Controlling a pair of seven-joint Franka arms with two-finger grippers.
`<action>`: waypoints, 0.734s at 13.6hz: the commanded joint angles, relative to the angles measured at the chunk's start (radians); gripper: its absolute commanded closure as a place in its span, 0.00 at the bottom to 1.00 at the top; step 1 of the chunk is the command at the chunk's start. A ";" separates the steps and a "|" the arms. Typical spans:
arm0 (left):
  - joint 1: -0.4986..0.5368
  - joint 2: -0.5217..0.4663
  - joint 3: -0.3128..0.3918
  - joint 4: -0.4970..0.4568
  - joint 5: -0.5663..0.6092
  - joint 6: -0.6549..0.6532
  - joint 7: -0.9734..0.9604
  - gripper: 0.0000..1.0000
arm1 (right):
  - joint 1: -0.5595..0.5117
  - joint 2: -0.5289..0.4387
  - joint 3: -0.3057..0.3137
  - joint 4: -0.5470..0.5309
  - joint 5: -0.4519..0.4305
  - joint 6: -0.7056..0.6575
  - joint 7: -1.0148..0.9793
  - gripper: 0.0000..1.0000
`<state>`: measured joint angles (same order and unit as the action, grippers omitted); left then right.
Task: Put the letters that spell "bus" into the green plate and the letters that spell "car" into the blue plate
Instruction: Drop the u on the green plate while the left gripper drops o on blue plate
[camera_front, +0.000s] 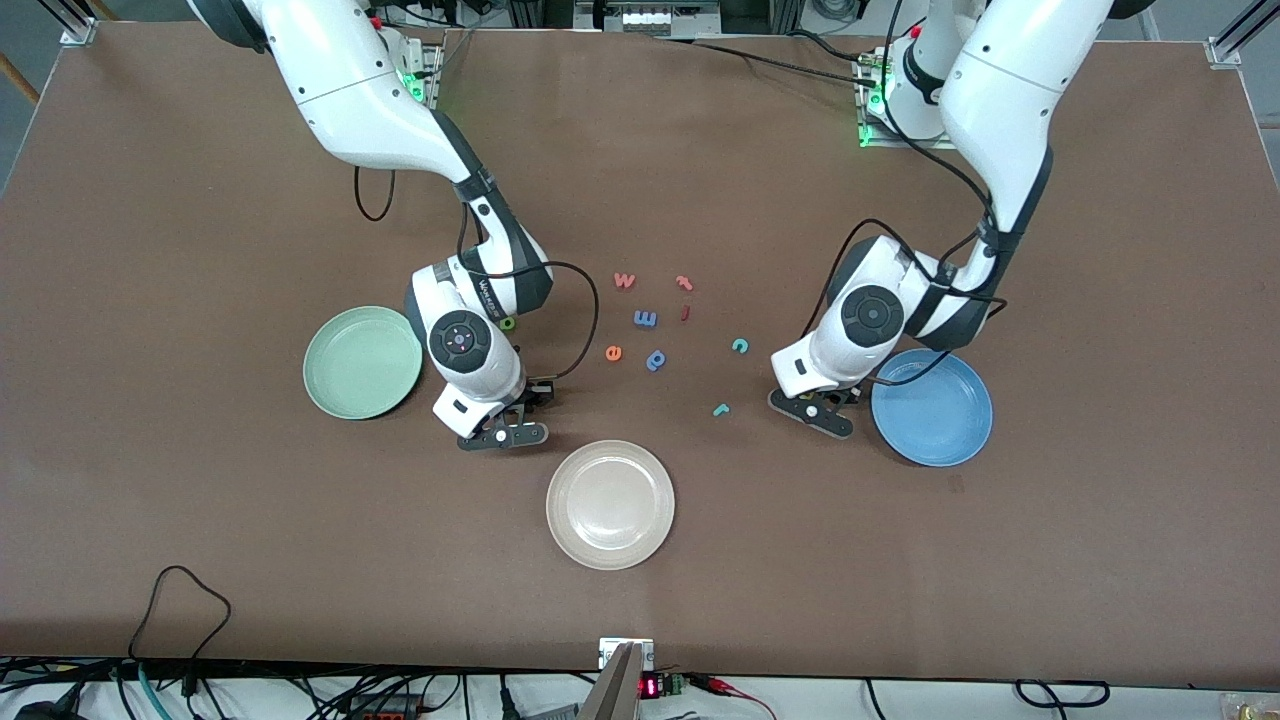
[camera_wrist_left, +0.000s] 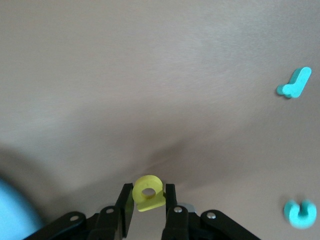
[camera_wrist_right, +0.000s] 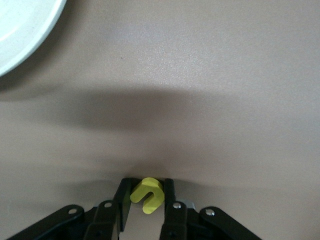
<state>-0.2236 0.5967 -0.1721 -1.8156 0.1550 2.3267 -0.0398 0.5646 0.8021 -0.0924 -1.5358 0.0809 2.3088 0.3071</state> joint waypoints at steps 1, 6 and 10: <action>0.056 -0.049 0.009 0.120 0.026 -0.244 0.113 0.92 | 0.011 0.009 -0.003 0.005 0.016 -0.008 0.009 0.94; 0.135 -0.044 0.011 0.073 0.128 -0.267 0.144 0.90 | 0.015 0.000 -0.001 0.005 0.017 -0.031 0.006 1.00; 0.170 0.000 0.011 0.067 0.163 -0.173 0.146 0.82 | -0.049 -0.162 -0.010 0.000 0.005 -0.263 -0.003 1.00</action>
<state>-0.0656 0.5850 -0.1524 -1.7434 0.2922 2.1126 0.0957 0.5627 0.7449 -0.1048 -1.5133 0.0808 2.1651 0.3075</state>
